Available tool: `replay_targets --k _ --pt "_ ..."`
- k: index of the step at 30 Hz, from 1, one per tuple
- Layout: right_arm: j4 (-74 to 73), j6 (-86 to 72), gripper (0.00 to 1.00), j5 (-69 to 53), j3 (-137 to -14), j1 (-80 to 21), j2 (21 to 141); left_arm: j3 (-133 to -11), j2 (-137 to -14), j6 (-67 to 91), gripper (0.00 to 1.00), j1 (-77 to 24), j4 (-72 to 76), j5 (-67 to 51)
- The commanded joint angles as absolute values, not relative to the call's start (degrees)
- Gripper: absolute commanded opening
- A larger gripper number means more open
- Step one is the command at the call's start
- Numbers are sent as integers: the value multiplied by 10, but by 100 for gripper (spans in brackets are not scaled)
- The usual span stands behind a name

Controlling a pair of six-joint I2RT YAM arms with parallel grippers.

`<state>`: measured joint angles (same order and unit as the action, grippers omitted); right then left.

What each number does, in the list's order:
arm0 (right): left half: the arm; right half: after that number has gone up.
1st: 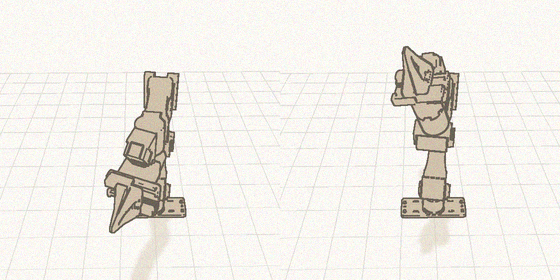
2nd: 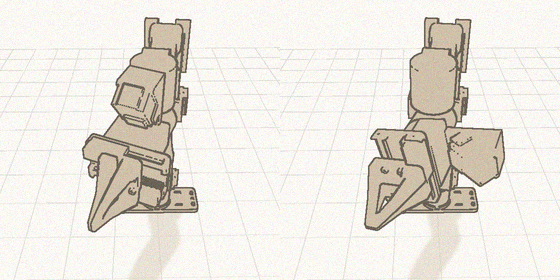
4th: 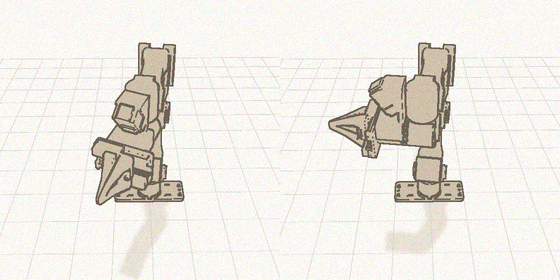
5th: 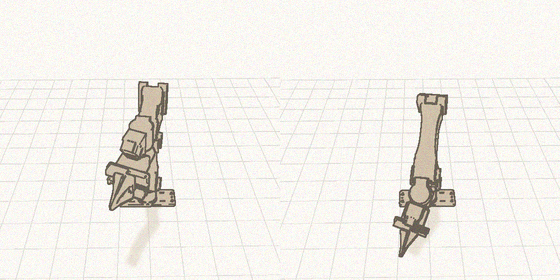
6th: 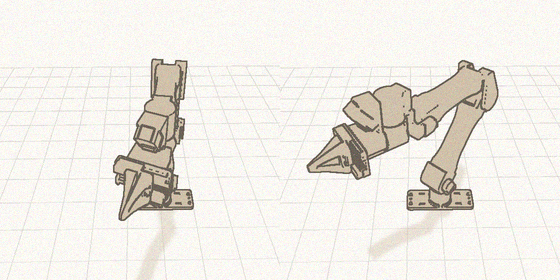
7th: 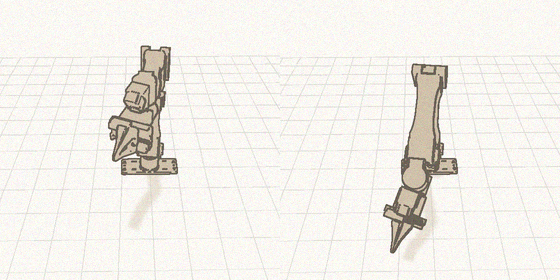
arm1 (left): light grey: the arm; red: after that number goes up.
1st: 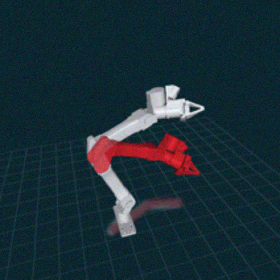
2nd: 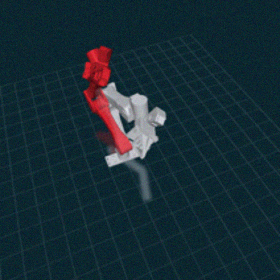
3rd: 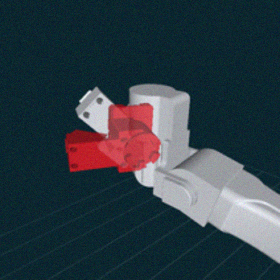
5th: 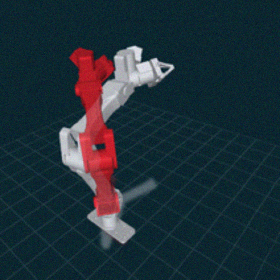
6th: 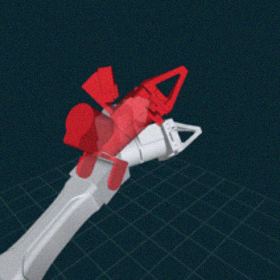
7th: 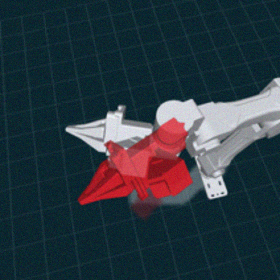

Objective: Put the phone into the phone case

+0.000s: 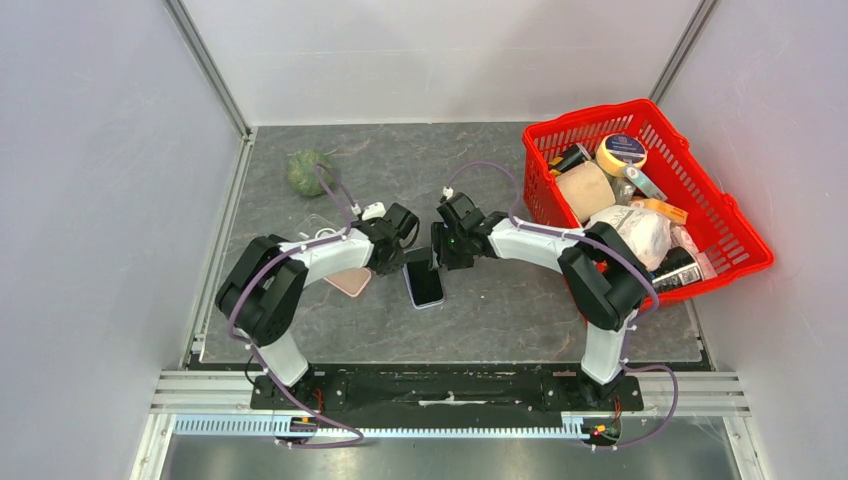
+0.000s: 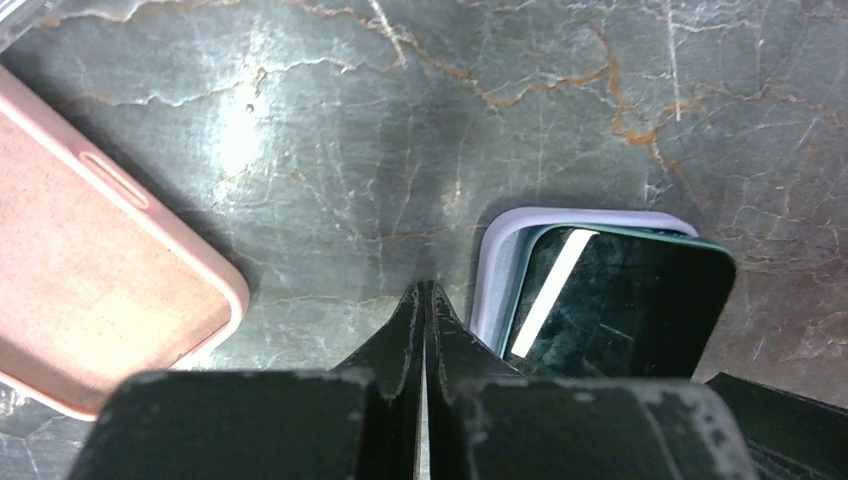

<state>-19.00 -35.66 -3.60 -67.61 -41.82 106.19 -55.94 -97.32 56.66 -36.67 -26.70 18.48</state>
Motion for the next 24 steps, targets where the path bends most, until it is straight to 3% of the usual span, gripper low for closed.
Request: replay_targets --k 1,15,24 --pt "-190 -341 54 -25 -714 -411 1074 -587 -1011 537 2 -360 -265 199" --pt "-176 -351 35 -61 -740 -420 1116 -622 -1054 527 2 -360 -251 160" --pt "-182 -337 36 -45 -755 -456 1136 -619 -1058 526 2 -360 -235 145"
